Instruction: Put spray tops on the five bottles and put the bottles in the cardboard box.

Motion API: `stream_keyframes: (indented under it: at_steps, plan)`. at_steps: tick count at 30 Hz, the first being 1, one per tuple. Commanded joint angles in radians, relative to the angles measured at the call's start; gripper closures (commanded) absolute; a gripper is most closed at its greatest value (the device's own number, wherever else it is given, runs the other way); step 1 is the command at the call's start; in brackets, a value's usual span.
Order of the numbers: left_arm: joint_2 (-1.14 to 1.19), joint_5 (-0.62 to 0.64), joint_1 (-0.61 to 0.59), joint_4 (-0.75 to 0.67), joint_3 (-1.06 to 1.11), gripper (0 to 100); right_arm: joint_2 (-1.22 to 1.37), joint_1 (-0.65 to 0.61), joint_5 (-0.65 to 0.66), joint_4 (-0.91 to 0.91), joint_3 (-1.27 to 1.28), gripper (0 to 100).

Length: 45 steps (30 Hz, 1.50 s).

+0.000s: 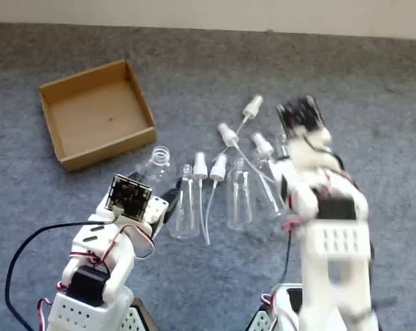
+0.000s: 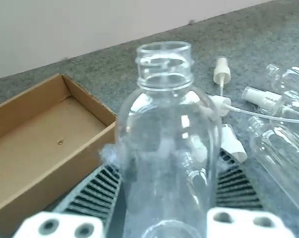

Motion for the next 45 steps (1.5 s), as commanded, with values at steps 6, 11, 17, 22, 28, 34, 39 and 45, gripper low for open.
stream_keyframes:
  at_steps: [6,11,17,22,28,34,39,45]
  plan:
    - [-0.004,-0.008,-0.105,-0.028,0.004,94,0.578,-0.165,0.009,0.012,-0.455,95.9]
    - [-0.004,-0.008,-0.105,-0.032,0.048,87,0.816,-0.2,0.014,0.113,-0.717,86.4]
    - [-0.004,-0.009,-0.102,-0.032,0.056,85,1.104,-0.205,0.015,0.156,-1.055,82.0]
    - [-0.004,-0.009,-0.099,-0.031,0.058,85,1.348,-0.228,0.077,0.245,-1.334,77.3]
    - [-0.004,-0.009,-0.099,-0.029,0.058,85,1.589,-0.254,0.13,0.41,-1.693,75.2]
    - [-0.004,-0.009,-0.097,-0.032,0.071,85,1.767,-0.289,0.176,0.518,-1.989,75.2]
    - [-0.004,-0.011,-0.07,-0.032,0.073,85,1.848,-0.289,0.196,0.587,-2.068,75.2]
    - [-0.004,-0.011,-0.071,-0.032,0.073,85,1.859,-0.288,0.196,0.69,-2.071,75.4]
